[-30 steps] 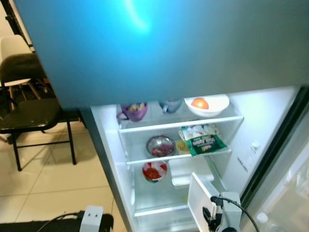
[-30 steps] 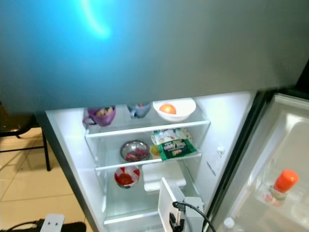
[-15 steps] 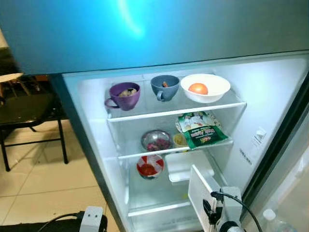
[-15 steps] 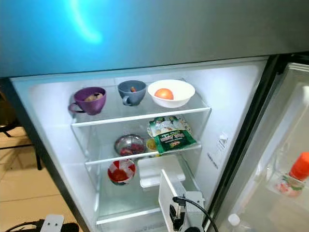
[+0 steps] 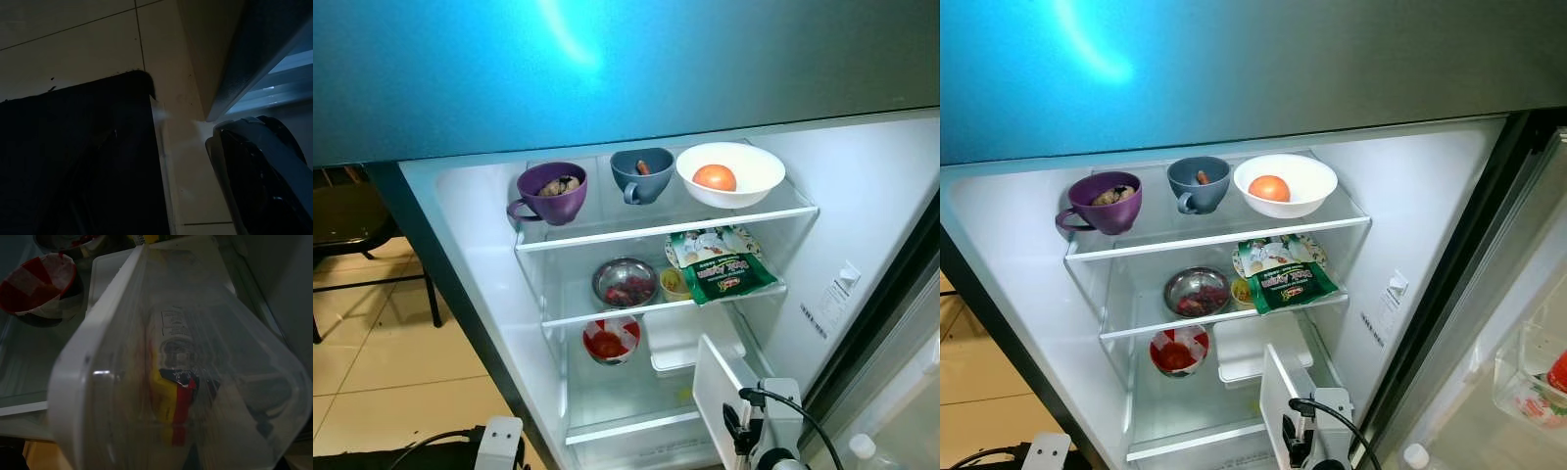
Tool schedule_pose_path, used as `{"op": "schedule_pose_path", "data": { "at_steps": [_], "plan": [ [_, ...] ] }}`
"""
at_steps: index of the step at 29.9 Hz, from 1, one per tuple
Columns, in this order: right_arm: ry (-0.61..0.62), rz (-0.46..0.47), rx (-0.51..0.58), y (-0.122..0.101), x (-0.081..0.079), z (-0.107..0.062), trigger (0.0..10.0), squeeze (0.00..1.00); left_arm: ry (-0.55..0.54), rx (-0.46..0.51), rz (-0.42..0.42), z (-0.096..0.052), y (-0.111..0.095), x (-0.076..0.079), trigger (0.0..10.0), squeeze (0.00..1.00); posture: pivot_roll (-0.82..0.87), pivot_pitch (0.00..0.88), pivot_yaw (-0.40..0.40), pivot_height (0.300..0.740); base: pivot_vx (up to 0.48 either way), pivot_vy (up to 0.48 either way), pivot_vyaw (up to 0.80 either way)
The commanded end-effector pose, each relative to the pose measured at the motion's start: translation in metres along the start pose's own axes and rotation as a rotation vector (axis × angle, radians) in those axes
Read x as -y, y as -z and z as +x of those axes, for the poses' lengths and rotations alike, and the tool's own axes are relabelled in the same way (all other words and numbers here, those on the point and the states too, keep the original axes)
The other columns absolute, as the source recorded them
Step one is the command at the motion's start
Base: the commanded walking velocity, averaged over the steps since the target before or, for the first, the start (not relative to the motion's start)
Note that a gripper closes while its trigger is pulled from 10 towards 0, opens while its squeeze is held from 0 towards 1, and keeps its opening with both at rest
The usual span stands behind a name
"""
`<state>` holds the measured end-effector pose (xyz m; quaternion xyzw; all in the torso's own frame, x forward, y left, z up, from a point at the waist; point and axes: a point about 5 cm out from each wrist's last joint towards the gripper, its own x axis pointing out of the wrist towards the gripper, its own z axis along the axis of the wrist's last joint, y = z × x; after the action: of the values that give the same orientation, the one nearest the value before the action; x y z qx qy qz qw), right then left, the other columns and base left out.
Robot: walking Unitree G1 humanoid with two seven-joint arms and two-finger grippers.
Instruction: Restocking fridge
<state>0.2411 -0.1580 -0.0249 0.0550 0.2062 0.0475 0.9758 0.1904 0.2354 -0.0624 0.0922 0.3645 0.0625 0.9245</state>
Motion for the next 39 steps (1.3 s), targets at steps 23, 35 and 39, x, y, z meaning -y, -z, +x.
{"op": "schedule_pose_path", "data": {
  "at_steps": [23, 35, 39],
  "plan": [
    [0.032, 0.062, -0.045, 0.015, 0.002, -0.008, 10.0, 0.00, -0.001, -0.018, 0.006, -0.001, 0.003, -0.004, 10.0, 0.00, -0.09, 0.066, 0.051, 0.341, 0.000, 0.000, 0.00],
    [-0.258, 0.391, 0.086, -0.028, -0.006, -0.003, 10.0, 0.00, 0.001, -0.019, 0.013, -0.001, 0.004, -0.005, 10.0, 0.00, -0.09, 0.060, 0.045, 0.341, 0.000, 0.000, 0.00],
    [-0.360, 0.489, 0.129, -0.048, -0.008, -0.004, 10.0, 0.00, 0.001, -0.019, 0.011, -0.001, 0.005, -0.005, 10.0, 0.00, -0.09, 0.062, 0.041, 0.341, 0.000, 0.000, 0.00]
  ]
}}
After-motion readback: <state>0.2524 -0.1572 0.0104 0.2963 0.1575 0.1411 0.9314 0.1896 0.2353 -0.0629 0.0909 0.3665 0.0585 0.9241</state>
